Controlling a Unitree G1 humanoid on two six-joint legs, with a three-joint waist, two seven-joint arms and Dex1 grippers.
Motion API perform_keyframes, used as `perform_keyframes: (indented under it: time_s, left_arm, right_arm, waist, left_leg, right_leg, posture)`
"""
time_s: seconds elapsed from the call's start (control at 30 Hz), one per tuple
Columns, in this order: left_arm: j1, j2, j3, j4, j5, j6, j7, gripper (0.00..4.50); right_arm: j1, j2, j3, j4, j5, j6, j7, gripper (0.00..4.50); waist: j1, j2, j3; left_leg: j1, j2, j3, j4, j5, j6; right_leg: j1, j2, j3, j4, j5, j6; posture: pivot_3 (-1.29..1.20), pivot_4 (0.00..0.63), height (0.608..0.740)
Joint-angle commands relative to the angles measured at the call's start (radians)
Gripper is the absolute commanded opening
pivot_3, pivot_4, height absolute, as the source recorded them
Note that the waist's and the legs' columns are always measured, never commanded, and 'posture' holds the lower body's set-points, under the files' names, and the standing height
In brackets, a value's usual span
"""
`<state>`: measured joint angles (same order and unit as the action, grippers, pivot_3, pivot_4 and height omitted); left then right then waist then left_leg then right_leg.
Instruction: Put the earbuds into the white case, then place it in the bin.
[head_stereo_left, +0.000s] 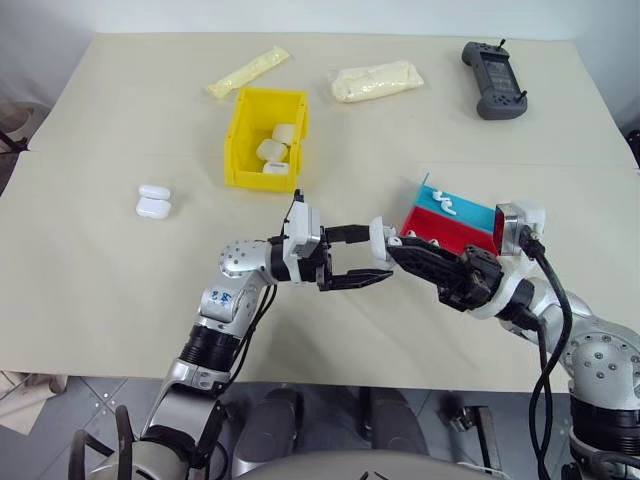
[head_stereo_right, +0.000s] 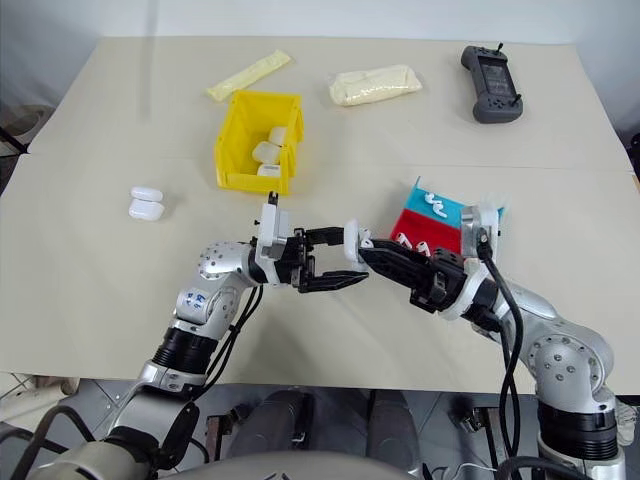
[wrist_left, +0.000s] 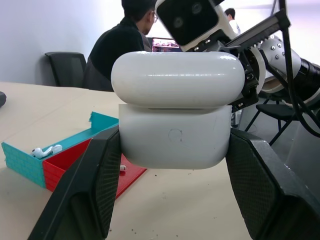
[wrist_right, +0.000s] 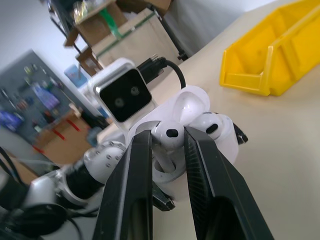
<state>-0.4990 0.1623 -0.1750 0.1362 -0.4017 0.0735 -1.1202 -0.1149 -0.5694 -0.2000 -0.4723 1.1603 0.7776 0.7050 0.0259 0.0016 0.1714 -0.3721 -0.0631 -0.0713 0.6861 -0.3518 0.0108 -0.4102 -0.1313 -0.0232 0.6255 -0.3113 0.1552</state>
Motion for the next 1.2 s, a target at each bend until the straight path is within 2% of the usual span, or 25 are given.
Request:
perform_keyframes:
  time_s: [0.03,0.2,0.33,0.43,0.57,0.67,0.83,1.03,1.2]
  left_arm:
    - [-0.013,-0.018,0.008,-0.033,-0.025,-0.018,0.003,2.77]
    - [-0.019,-0.023,0.009,-0.023,-0.026,-0.023,0.000,2.77]
    - [-0.021,-0.024,0.011,-0.017,-0.027,-0.025,-0.004,2.77]
    - [-0.017,-0.004,0.017,-0.026,-0.021,-0.016,-0.003,2.77]
    - [-0.042,0.069,0.014,-0.020,0.068,-0.025,0.034,2.77]
    - [-0.086,0.194,-0.072,0.016,0.247,-0.163,-0.013,2.77]
    - [-0.130,0.198,-0.089,0.040,0.281,-0.135,0.030,2.77]
    - [-0.135,0.174,-0.133,0.027,0.307,-0.101,0.031,2.77]
    - [-0.132,0.171,-0.149,0.012,0.315,-0.063,0.039,2.77]
  right_arm:
    - [0.010,-0.034,0.027,-0.041,0.044,0.055,0.011,0.87]
    - [-0.007,-0.041,0.031,-0.051,-0.003,0.025,0.000,2.51]
    - [-0.014,-0.063,-0.018,-0.032,-0.015,0.003,0.010,3.71]
    - [0.003,-0.113,-0.074,-0.010,-0.022,-0.002,0.037,3.71]
    - [0.014,-0.172,-0.130,0.015,-0.027,-0.001,0.055,2.74]
    - [0.024,-0.241,-0.097,0.000,-0.105,-0.019,0.134,1.75]
    - [-0.056,-0.271,0.001,-0.016,-0.169,-0.004,0.169,0.09]
    - [-0.186,-0.210,0.137,0.001,-0.249,-0.010,0.156,0.04]
    - [-0.253,-0.170,0.197,0.014,-0.278,0.016,0.142,0.04]
  waist:
    - [0.000,0.000,0.000]
    - [0.000,0.000,0.000]
    - [0.001,0.000,0.000]
    - [0.003,0.000,0.000]
    - [0.000,0.000,0.000]
    - [-0.002,0.000,0.000]
    - [0.002,-0.001,0.000]
    - [0.000,-0.001,0.001]
    - [-0.001,-0.001,0.001]
  left_leg:
    - [0.000,0.000,0.000,0.000,0.000,0.000]
    - [0.000,0.000,0.000,0.000,0.000,0.000]
    - [0.000,0.000,0.000,0.000,0.000,0.000]
    - [0.000,0.000,0.000,0.000,0.000,0.000]
    - [0.000,0.000,0.000,-0.001,0.000,0.000]
    - [0.001,0.001,0.001,-0.002,0.000,0.000]
    - [0.001,0.001,0.002,-0.002,0.000,0.000]
    - [0.000,0.000,0.000,-0.002,0.000,0.000]
    - [0.000,0.001,0.000,-0.002,0.000,0.000]
  right_leg:
    - [0.000,0.000,0.000,0.000,0.000,0.000]
    - [0.000,0.000,0.000,0.000,0.000,0.000]
    - [0.000,0.000,0.000,0.000,0.000,0.000]
    - [0.000,0.000,0.000,0.000,0.000,0.000]
    - [0.000,0.000,0.000,-0.001,0.000,0.000]
    - [0.000,0.001,0.000,-0.001,0.000,0.000]
    - [0.000,0.001,0.001,-0.001,0.000,0.000]
    - [0.000,0.000,0.000,-0.003,0.000,0.000]
    - [0.000,0.001,0.000,-0.002,0.000,0.000]
  posture:
    - [0.00,0.150,0.740]
    - [0.00,0.150,0.740]
    - [0.00,0.150,0.740]
    - [0.00,0.150,0.740]
    - [0.00,0.150,0.740]
    - [0.00,0.150,0.740]
    - [0.00,0.150,0.740]
    - [0.00,0.150,0.740]
    - [0.00,0.150,0.740]
